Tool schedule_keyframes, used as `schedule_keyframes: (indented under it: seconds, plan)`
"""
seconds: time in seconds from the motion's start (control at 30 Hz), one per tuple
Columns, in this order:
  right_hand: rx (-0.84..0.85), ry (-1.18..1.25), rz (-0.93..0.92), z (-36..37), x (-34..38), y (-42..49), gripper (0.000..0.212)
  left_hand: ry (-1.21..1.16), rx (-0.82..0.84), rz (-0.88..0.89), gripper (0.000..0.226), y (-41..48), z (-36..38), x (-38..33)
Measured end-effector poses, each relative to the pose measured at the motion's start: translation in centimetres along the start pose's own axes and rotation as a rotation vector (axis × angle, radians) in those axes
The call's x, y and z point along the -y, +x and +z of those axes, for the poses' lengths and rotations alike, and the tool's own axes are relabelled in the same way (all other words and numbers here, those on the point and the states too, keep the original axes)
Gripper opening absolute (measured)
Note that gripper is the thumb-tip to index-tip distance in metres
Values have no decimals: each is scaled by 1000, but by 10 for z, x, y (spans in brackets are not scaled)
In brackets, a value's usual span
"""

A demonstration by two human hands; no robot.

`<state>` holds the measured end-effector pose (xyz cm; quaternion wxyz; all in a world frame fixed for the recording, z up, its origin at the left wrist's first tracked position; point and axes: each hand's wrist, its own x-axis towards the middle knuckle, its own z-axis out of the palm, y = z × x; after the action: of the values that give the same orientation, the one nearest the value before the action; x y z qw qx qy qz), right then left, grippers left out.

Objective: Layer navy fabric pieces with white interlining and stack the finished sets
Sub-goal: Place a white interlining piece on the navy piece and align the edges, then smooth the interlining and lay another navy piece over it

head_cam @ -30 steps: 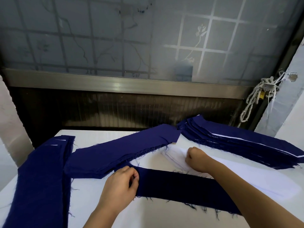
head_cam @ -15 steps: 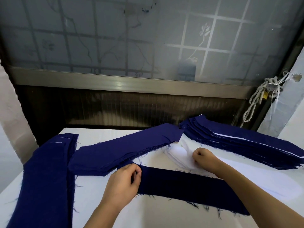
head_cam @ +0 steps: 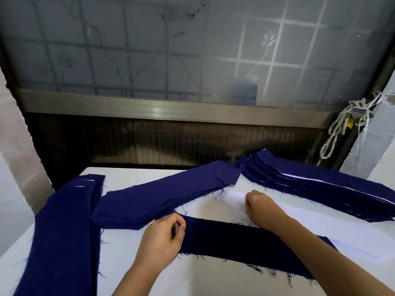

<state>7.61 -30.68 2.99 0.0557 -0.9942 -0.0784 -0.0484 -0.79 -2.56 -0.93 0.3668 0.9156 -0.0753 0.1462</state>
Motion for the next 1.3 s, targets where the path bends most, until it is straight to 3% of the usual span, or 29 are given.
schedule_keyframes:
  seconds: [0.07,0.17,0.37,0.63,0.8,0.9,1.0,1.13,1.2,1.3]
  plan:
    - [31,-40,15,-1,0,5,23,0,6,-6,19,0,1,0]
    - [95,-11,41,-3,-4,8,21,-4,11,-11,18,0,0,1]
    - [86,352,161,-10,-23,3,14,-3,11,-16,18,1,2,1]
    - [7,586,256,-11,-26,-10,19,-3,6,-9,19,1,2,2]
    - [-82,511,125,-24,-4,-20,11,-50,-8,7,21,2,2,1]
    - [-73,406,-12,-32,24,-29,8,-85,-22,24,37,2,0,-1]
    - [-99,266,-87,-31,62,-46,18,-132,-21,-5,60,0,-4,-6]
    - [-169,54,-216,-13,117,-73,30,-209,7,-22,71,-2,-8,-8]
    - [-182,74,-248,-2,135,-79,29,-184,44,-20,64,-3,-9,-7]
    - [-191,173,-249,10,136,-76,23,-129,94,-78,33,-2,-6,-6]
